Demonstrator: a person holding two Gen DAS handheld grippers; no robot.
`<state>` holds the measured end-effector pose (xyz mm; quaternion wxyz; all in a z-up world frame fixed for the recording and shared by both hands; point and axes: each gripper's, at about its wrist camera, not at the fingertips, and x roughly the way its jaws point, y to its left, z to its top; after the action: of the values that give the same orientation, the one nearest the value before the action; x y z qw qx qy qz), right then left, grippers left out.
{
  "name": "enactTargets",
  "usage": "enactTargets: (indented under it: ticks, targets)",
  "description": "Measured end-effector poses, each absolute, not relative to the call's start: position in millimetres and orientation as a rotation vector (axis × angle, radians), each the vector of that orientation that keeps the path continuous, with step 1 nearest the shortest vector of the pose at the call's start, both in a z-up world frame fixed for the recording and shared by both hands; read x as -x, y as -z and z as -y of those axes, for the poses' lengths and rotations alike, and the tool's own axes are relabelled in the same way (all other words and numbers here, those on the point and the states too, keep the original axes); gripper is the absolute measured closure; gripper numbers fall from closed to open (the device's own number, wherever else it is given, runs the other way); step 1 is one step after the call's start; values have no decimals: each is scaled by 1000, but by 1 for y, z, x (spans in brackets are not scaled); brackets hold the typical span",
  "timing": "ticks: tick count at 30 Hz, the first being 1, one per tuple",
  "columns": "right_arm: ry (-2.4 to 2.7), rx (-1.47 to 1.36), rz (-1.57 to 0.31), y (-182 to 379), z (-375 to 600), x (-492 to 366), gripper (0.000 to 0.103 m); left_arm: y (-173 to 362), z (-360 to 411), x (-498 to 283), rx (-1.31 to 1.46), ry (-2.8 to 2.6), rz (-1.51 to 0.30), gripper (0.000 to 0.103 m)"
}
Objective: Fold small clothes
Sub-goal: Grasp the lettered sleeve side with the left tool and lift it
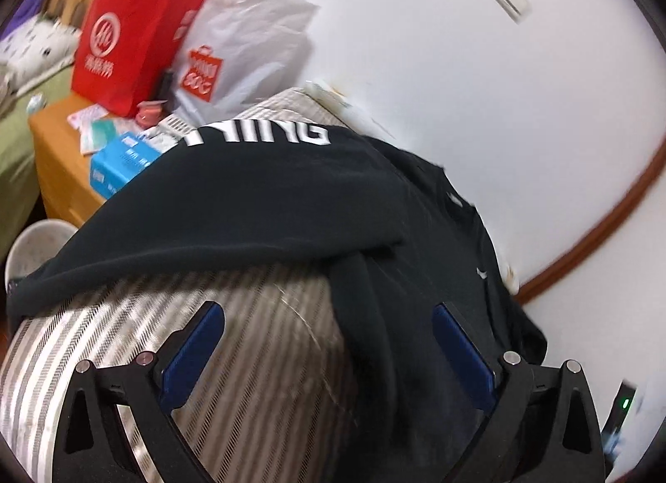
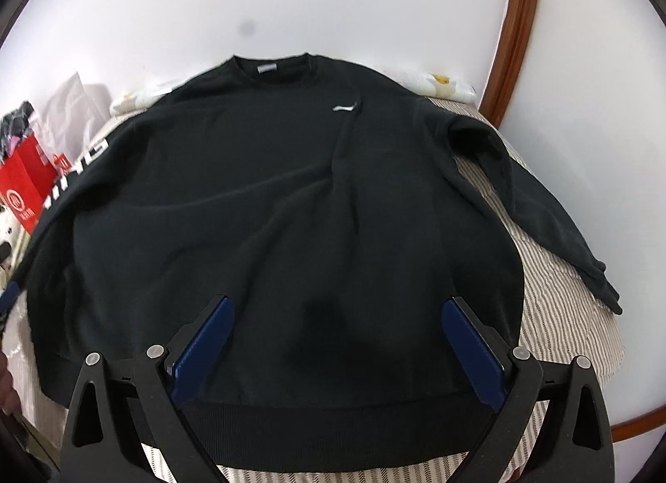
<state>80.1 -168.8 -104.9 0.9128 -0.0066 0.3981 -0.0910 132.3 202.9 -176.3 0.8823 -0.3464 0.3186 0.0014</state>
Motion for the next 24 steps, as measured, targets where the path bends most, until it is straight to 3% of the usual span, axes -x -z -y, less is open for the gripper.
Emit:
enactTargets:
  ticks: [7, 12, 15, 17, 18, 20, 24]
  targets:
    - [295, 68, -804, 102, 183, -78, 4, 199, -239, -149, 859, -59, -639, 7]
    - [341, 4, -813, 97, 205, -80, 4, 203, -251, -162, 858, -143, -633, 17]
    - [371, -13, -806, 97, 210, -81, 4, 201, -253, -171, 805, -248, -665, 40]
    - [376, -35, -798, 97, 213, -82, 4, 199, -255, -178, 759, -291, -688, 69]
    - [377, -45, -794, 96, 214, -82, 4, 197, -256, -180, 744, -292, -693, 76]
    - [375, -57, -783, 95, 216, -82, 4, 189, -258, -183, 705, -293, -696, 86]
    - [394, -53, -758, 96, 220, -86, 4, 155, -250, -185, 629, -248, -676, 94]
